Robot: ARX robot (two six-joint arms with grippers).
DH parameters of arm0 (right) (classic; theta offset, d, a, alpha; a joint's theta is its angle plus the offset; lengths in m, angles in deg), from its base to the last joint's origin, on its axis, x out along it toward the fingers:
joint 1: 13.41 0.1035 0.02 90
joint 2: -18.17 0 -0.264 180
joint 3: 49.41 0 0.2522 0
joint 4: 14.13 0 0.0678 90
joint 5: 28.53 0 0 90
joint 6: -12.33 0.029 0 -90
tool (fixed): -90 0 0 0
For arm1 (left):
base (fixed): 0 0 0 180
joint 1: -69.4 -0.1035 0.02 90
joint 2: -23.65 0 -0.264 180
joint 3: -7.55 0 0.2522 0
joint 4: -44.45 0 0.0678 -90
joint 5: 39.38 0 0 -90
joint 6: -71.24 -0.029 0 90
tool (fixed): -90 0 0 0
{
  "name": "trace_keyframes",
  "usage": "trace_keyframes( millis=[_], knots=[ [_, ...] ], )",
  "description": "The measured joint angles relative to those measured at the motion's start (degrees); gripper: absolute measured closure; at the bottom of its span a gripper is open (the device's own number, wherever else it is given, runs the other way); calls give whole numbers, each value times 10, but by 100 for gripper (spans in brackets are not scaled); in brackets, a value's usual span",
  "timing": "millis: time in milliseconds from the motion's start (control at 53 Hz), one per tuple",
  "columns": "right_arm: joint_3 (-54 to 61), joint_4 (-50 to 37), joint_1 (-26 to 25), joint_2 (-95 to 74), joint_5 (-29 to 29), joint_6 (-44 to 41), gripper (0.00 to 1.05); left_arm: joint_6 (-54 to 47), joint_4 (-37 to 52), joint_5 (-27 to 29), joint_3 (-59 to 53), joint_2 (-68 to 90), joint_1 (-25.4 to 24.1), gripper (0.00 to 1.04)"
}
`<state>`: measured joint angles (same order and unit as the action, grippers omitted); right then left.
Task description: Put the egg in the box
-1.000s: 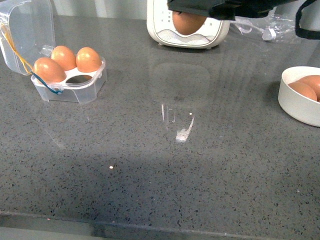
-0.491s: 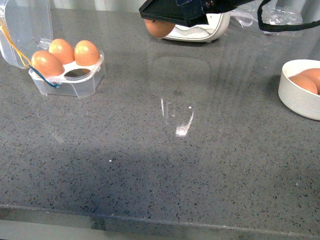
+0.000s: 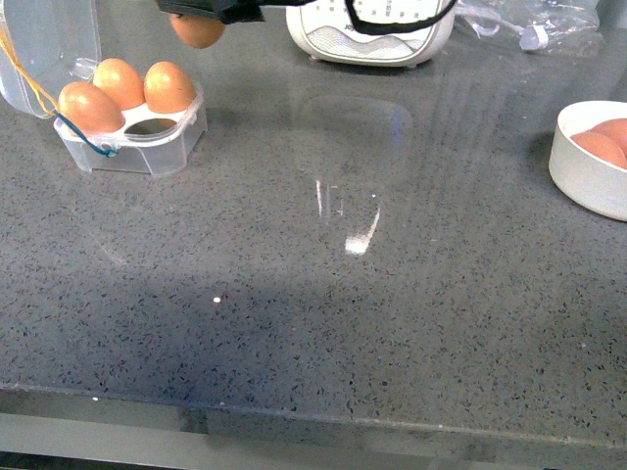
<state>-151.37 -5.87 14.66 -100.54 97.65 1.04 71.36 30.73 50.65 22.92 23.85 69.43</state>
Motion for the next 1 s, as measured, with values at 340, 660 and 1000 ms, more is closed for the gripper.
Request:
trace_keyframes(
  millis=[340,660,1000],
  knots=[
    [-17,3,43,-25,12,4,62,0,0,0,0,0,0,7],
    [-23,12,43,-42,10,1,62,0,0,0,0,0,0,7],
    [-30,22,45,-62,7,-12,62,0,0,0,0,0,0,7]
  ],
)
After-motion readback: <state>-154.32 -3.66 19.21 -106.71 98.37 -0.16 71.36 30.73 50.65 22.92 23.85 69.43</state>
